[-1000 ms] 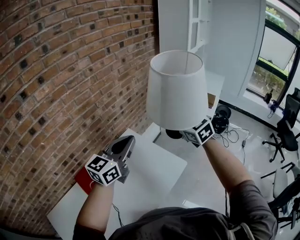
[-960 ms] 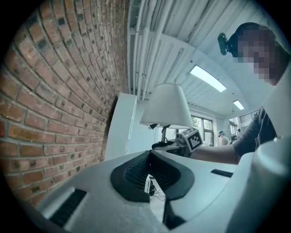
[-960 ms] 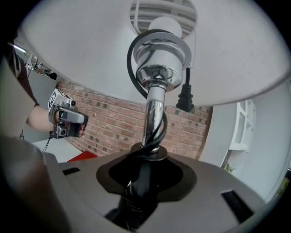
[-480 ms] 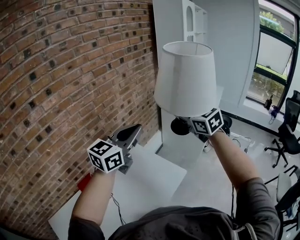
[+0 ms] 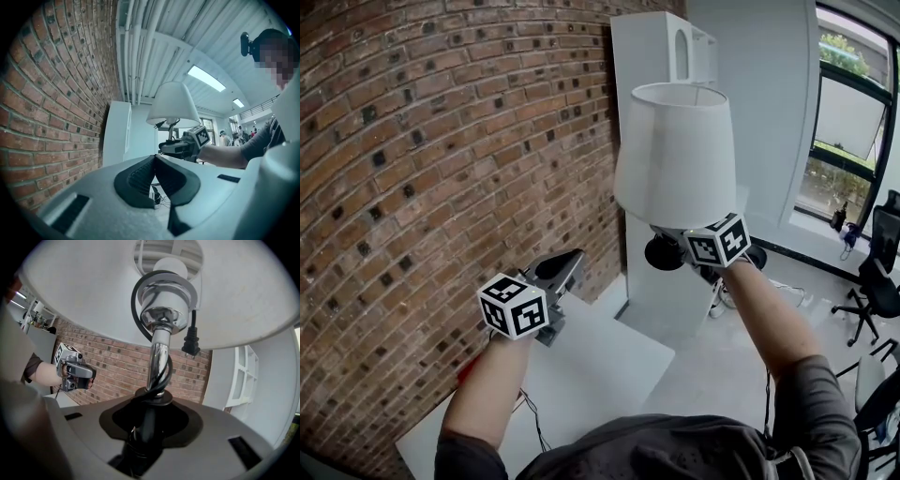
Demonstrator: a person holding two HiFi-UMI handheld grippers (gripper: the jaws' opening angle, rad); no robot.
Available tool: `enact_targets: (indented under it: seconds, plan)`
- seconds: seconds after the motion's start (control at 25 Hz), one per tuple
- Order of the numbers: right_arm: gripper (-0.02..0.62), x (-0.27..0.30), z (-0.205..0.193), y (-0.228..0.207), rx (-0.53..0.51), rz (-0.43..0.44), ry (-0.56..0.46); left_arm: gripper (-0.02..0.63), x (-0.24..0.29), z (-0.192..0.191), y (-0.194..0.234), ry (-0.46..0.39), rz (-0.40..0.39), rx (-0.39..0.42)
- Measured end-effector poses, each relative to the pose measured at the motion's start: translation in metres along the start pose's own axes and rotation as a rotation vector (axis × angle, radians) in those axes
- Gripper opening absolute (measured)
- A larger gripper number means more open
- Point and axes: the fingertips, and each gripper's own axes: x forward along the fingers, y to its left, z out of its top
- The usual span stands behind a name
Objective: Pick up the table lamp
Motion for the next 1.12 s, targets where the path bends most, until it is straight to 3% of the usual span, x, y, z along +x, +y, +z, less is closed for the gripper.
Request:
enact_targets:
  seconds: [1.12]
  plan:
    - [0.127, 0.006, 0.006, 0.013, 0.004, 0.019, -0.002, 0.005, -0.015, 0.004, 0.005, 0.002, 0.027, -0.002]
